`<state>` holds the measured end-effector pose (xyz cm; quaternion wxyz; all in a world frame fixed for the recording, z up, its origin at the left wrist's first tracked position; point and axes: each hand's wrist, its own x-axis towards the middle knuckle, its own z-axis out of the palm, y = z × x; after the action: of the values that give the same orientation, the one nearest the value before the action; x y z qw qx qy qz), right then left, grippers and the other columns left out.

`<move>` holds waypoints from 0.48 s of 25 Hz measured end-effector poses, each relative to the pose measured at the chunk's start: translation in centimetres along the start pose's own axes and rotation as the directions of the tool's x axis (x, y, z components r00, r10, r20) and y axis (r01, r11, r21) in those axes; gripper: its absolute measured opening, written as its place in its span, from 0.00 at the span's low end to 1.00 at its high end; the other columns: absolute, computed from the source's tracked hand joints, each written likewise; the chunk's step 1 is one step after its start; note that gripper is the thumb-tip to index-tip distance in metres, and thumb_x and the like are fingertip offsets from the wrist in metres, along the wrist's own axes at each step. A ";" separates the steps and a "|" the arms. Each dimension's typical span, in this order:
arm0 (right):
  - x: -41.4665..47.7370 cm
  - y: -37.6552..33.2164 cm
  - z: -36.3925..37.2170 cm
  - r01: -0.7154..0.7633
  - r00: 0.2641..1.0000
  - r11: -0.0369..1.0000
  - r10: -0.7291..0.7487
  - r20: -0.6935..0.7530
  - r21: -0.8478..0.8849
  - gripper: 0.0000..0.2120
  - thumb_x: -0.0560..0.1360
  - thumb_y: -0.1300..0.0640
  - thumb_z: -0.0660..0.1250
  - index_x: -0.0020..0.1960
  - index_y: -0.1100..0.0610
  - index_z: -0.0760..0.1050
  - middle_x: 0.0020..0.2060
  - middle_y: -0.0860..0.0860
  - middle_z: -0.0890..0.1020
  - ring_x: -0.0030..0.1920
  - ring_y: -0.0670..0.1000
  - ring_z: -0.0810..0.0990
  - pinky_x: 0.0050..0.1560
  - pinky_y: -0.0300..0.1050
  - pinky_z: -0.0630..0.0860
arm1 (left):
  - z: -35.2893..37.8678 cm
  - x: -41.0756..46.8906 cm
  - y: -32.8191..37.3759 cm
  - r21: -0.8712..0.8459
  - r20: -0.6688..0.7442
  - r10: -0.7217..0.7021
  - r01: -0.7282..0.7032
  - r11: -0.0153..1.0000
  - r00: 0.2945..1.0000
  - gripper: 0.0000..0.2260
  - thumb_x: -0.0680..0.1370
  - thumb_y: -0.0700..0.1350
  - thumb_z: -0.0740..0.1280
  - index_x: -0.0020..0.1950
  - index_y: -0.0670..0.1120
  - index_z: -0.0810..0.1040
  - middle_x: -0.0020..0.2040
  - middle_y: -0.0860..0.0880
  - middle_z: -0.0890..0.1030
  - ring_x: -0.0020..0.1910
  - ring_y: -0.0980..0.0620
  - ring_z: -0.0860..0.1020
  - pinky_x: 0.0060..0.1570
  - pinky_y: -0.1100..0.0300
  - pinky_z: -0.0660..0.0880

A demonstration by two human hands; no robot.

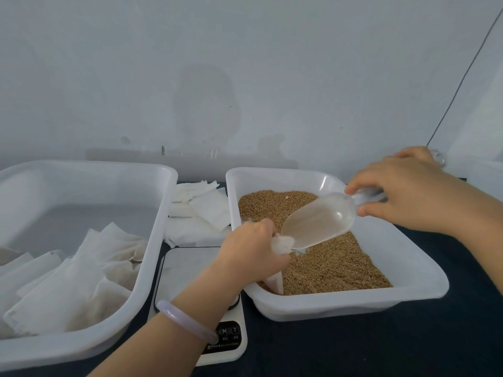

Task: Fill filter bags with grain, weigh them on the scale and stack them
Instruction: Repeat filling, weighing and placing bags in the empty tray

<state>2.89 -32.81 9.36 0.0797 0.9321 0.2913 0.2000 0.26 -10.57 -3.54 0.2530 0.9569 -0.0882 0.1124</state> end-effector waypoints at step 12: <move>-3.2 2.3 9.6 -0.246 0.917 0.945 0.156 0.368 0.214 0.10 0.68 0.43 0.72 0.46 0.32 0.73 0.47 0.33 0.77 0.56 0.46 0.69 0.63 0.47 0.57 | -0.5 -0.2 -0.3 -0.083 0.025 0.101 -0.099 0.992 0.995 0.10 0.72 0.49 0.68 0.43 0.52 0.66 0.33 0.52 0.74 0.31 0.56 0.71 0.31 0.59 0.67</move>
<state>5.69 -36.83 0.21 -0.0122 0.9802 0.1979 0.0010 0.06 -10.04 -3.35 0.2847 0.9416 -0.1443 0.1074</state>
